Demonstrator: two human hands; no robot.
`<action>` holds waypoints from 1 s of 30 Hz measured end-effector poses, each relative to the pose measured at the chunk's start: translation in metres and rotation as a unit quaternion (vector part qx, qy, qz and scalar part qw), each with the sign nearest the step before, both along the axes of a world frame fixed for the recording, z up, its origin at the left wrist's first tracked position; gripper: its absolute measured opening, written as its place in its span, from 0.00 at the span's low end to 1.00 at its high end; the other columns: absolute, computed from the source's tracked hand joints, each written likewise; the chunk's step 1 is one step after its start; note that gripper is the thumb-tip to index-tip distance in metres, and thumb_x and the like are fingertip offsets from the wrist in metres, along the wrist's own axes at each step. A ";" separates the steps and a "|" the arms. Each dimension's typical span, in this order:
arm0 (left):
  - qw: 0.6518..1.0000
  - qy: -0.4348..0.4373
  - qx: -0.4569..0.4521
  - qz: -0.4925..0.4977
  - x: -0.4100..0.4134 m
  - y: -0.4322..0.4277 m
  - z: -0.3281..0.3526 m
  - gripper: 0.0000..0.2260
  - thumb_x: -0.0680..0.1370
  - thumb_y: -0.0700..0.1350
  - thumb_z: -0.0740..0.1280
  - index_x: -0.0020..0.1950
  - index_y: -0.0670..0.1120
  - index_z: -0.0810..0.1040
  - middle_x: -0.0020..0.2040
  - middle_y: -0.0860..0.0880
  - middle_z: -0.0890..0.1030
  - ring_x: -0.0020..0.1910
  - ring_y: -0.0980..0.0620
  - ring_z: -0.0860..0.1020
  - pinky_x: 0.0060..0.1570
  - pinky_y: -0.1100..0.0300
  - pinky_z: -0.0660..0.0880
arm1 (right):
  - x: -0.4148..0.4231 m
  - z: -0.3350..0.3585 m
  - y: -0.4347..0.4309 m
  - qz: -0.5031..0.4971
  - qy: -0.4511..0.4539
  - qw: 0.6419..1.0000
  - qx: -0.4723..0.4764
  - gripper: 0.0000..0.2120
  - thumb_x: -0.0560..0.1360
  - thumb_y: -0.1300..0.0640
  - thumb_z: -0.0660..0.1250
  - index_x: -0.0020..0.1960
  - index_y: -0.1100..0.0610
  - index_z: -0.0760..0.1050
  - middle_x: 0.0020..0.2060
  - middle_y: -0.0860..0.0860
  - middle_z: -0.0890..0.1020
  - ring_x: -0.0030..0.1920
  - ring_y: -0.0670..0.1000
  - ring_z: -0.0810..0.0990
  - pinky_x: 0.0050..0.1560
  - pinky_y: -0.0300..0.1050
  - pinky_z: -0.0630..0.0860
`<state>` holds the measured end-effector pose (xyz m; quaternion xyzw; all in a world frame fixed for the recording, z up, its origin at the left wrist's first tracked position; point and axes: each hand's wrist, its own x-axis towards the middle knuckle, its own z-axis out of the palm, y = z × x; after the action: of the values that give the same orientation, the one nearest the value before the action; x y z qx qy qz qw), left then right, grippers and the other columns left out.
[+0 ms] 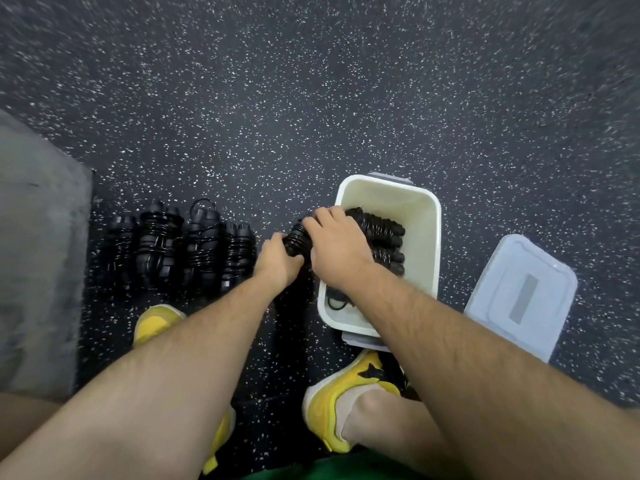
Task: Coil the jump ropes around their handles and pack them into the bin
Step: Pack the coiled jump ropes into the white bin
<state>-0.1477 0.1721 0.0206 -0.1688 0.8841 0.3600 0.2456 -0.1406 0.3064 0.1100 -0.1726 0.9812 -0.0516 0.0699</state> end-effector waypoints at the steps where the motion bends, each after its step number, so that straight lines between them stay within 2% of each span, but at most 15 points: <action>1: 1.000 0.021 0.012 0.015 -0.003 -0.003 0.010 0.25 0.70 0.48 0.73 0.66 0.48 0.74 0.55 0.48 0.82 0.54 0.45 0.81 0.53 0.53 0.77 | -0.002 0.000 0.001 0.012 -0.002 1.000 -0.008 0.22 0.69 0.60 0.66 0.63 0.56 0.74 0.58 0.53 0.76 0.58 0.58 0.72 0.54 0.49 0.70; 4: 0.993 0.096 0.061 0.032 -0.016 -0.015 0.041 0.23 0.69 0.52 0.72 0.64 0.53 0.76 0.53 0.52 0.82 0.51 0.51 0.81 0.50 0.56 0.78 | -0.007 0.003 0.005 0.036 0.005 0.999 -0.032 0.31 0.69 0.62 0.67 0.72 0.55 0.70 0.69 0.55 0.73 0.65 0.59 0.71 0.63 0.52 0.71; 6: 0.988 0.140 0.069 0.005 -0.027 -0.019 0.066 0.25 0.69 0.54 0.71 0.66 0.55 0.76 0.57 0.53 0.80 0.54 0.53 0.80 0.55 0.55 0.77 | -0.012 0.011 0.006 0.044 0.011 0.999 -0.026 0.34 0.72 0.60 0.69 0.77 0.55 0.64 0.75 0.55 0.66 0.73 0.60 0.65 0.71 0.54 0.65; 10: 0.977 0.185 0.093 -0.054 -0.035 -0.016 0.102 0.22 0.70 0.49 0.72 0.65 0.52 0.78 0.56 0.51 0.78 0.53 0.55 0.77 0.57 0.58 0.74 | -0.018 0.033 0.015 0.053 0.031 0.998 -0.008 0.36 0.75 0.56 0.70 0.79 0.54 0.60 0.78 0.55 0.61 0.78 0.60 0.57 0.76 0.54 0.55; 14: 0.973 0.210 0.078 -0.051 -0.027 -0.014 0.117 0.23 0.70 0.44 0.72 0.65 0.51 0.78 0.54 0.52 0.76 0.51 0.55 0.76 0.52 0.63 0.69 | -0.016 0.047 0.037 0.026 0.036 0.999 -0.006 0.41 0.77 0.46 0.69 0.81 0.53 0.50 0.80 0.52 0.55 0.80 0.56 0.51 0.78 0.51 0.50; 17: 0.966 0.249 0.063 -0.041 -0.024 -0.015 0.130 0.24 0.69 0.47 0.71 0.65 0.51 0.78 0.54 0.52 0.77 0.53 0.57 0.75 0.54 0.63 0.69 | -0.016 0.052 0.045 0.019 0.053 0.998 -0.017 0.42 0.76 0.44 0.70 0.81 0.52 0.50 0.80 0.52 0.56 0.80 0.56 0.53 0.78 0.50 0.52; 20: 0.963 0.230 0.121 -0.071 -0.026 -0.007 0.146 0.25 0.65 0.51 0.68 0.62 0.53 0.81 0.54 0.53 0.81 0.52 0.59 0.78 0.56 0.63 0.74 | -0.018 0.057 0.043 0.029 0.065 0.997 -0.028 0.42 0.74 0.47 0.72 0.80 0.51 0.54 0.79 0.52 0.59 0.78 0.56 0.57 0.77 0.51 0.55; 24: 0.957 0.190 0.192 -0.109 -0.027 0.006 0.149 0.23 0.63 0.52 0.68 0.58 0.58 0.82 0.53 0.53 0.84 0.53 0.55 0.81 0.59 0.49 0.79 | -0.011 0.057 0.051 0.040 0.080 0.995 -0.045 0.40 0.71 0.50 0.74 0.78 0.55 0.61 0.71 0.53 0.71 0.72 0.57 0.68 0.72 0.51 0.63; 25: 0.958 0.173 0.196 -0.117 -0.026 0.009 0.145 0.23 0.64 0.52 0.68 0.59 0.59 0.81 0.53 0.55 0.84 0.53 0.56 0.81 0.59 0.49 0.79 | -0.007 0.055 0.059 0.033 0.076 0.996 -0.039 0.40 0.71 0.49 0.74 0.78 0.55 0.62 0.69 0.52 0.73 0.69 0.56 0.70 0.70 0.51 0.65; 27: 0.962 0.153 0.172 -0.146 -0.020 0.018 0.133 0.28 0.68 0.57 0.71 0.68 0.59 0.76 0.58 0.57 0.80 0.57 0.58 0.79 0.64 0.51 0.76 | 0.004 0.047 0.076 0.004 0.059 0.998 -0.017 0.40 0.70 0.48 0.72 0.78 0.55 0.62 0.66 0.52 0.75 0.64 0.56 0.72 0.64 0.50 0.68; 30: 0.959 0.179 0.046 -0.214 -0.011 0.026 0.111 0.34 0.76 0.63 0.69 0.78 0.52 0.64 0.72 0.52 0.69 0.72 0.54 0.66 0.73 0.51 0.64 | 0.017 0.026 0.101 -0.084 0.005 0.996 0.024 0.38 0.70 0.51 0.70 0.78 0.51 0.59 0.62 0.52 0.76 0.62 0.56 0.72 0.63 0.51 0.70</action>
<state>-0.1587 0.1980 0.1318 0.1032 0.9117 0.3631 0.1620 -0.1241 0.4073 0.1363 -0.0886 0.9934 -0.0330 0.0647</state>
